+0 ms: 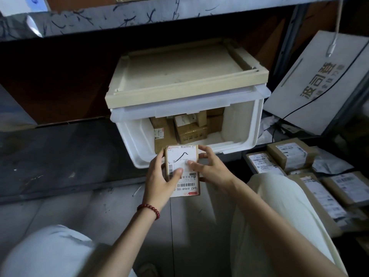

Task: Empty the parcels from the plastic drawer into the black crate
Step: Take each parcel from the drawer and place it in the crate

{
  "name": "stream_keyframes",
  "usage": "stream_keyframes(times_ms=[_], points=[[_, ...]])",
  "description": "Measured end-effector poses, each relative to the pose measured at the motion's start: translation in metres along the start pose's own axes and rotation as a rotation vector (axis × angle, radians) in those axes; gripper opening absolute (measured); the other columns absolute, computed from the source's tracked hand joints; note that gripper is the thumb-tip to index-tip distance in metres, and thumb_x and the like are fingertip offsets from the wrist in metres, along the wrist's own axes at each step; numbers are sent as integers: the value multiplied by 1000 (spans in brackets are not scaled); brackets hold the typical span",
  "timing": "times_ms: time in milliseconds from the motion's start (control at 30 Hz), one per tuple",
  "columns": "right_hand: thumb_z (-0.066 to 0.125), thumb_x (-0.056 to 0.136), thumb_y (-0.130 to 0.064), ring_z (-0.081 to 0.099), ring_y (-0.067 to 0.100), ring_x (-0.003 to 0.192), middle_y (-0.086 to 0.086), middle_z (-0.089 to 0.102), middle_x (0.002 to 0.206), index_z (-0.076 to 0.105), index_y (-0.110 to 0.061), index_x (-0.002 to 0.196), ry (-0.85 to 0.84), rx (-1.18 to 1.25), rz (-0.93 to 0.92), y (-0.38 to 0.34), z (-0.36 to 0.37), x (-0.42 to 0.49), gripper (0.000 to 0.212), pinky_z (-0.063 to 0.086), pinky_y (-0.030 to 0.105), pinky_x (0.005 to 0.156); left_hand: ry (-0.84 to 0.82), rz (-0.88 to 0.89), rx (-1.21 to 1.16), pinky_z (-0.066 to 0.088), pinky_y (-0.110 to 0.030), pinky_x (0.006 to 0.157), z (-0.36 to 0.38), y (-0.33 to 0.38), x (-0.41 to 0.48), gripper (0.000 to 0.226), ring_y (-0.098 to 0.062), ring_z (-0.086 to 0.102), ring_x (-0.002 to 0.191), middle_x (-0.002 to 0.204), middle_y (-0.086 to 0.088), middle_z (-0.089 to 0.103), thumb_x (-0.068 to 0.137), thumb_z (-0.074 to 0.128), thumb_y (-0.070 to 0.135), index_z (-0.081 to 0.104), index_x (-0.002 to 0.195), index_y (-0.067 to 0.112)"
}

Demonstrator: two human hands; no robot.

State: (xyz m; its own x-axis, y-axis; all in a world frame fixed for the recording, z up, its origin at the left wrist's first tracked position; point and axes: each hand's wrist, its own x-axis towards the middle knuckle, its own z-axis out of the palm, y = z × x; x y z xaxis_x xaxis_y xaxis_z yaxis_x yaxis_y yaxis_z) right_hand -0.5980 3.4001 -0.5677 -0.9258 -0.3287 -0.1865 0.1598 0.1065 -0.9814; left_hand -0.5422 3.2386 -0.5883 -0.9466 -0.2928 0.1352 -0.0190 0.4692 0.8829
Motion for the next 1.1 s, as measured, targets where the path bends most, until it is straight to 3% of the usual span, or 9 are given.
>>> stream_keyframes(times_ms=[67, 167, 300, 533, 600, 733, 867, 967, 1100], points=[[64, 91, -17, 63, 20, 105, 0, 52, 124, 36, -22, 139, 81, -34, -140, -14, -16, -7, 56, 59, 27, 74, 27, 75, -40, 51, -12, 64, 11, 27, 5, 73, 8, 52, 98, 120, 19, 47, 86, 68, 33, 29, 147, 31], [61, 93, -18, 60, 15, 108, -9, 52, 119, 38, -24, 138, 206, -88, -266, -36, -52, -21, 52, 58, 23, 74, 33, 215, -84, 51, -26, 86, 35, 71, 14, 72, -3, 50, 116, 134, 14, 47, 87, 68, 29, 27, 146, 34], [60, 93, -19, 63, 17, 104, -13, 53, 116, 41, -31, 134, 325, -60, -272, -53, -106, -39, 46, 59, 39, 80, -51, 256, -133, 47, -25, 89, 74, 118, 20, 71, -9, 47, 122, 136, 14, 44, 87, 67, 27, 28, 147, 30], [58, 95, -17, 64, 6, 92, -11, 56, 116, 45, -34, 127, 528, -15, -268, -46, -183, -73, 39, 57, 21, 60, -244, 309, -162, 52, -35, 92, 143, 168, 14, 68, -13, 46, 124, 142, 5, 44, 86, 68, 26, 30, 142, 32], [57, 95, -16, 64, 10, 98, -9, 57, 119, 45, -35, 126, 574, 43, -267, -43, -202, -85, 39, 58, 26, 65, -285, 323, -183, 52, -28, 92, 163, 181, 12, 68, -6, 46, 121, 140, 7, 44, 86, 69, 25, 31, 142, 29], [62, 92, -19, 63, 11, 105, -14, 56, 124, 45, -31, 132, 676, 139, -234, -24, -233, -109, 45, 59, 40, 74, -371, 336, -209, 40, 4, 68, 206, 192, 4, 61, 31, 43, 93, 125, 13, 47, 84, 71, 20, 38, 135, 21], [63, 92, -23, 65, 14, 104, -3, 60, 126, 47, -34, 130, 741, 149, -170, 8, -252, -133, 43, 60, 41, 73, -484, 220, -217, 54, -26, 85, 246, 184, -16, 56, 0, 57, 107, 129, 4, 56, 83, 72, 30, 41, 129, 29], [64, 91, -27, 66, -5, 87, -16, 55, 118, 48, -36, 126, 796, 168, -139, 34, -259, -152, 39, 54, 19, 56, -595, 92, -194, 53, -22, 81, 270, 166, -38, 56, -1, 60, 98, 124, 5, 60, 85, 68, 39, 41, 133, 32], [64, 90, -26, 67, 11, 100, -3, 56, 132, 44, -39, 131, 799, 292, -42, 70, -270, -168, 48, 55, 23, 66, -695, 98, -100, 40, -7, 73, 295, 156, -51, 61, 5, 52, 94, 118, 15, 53, 86, 67, 40, 40, 140, 30]])
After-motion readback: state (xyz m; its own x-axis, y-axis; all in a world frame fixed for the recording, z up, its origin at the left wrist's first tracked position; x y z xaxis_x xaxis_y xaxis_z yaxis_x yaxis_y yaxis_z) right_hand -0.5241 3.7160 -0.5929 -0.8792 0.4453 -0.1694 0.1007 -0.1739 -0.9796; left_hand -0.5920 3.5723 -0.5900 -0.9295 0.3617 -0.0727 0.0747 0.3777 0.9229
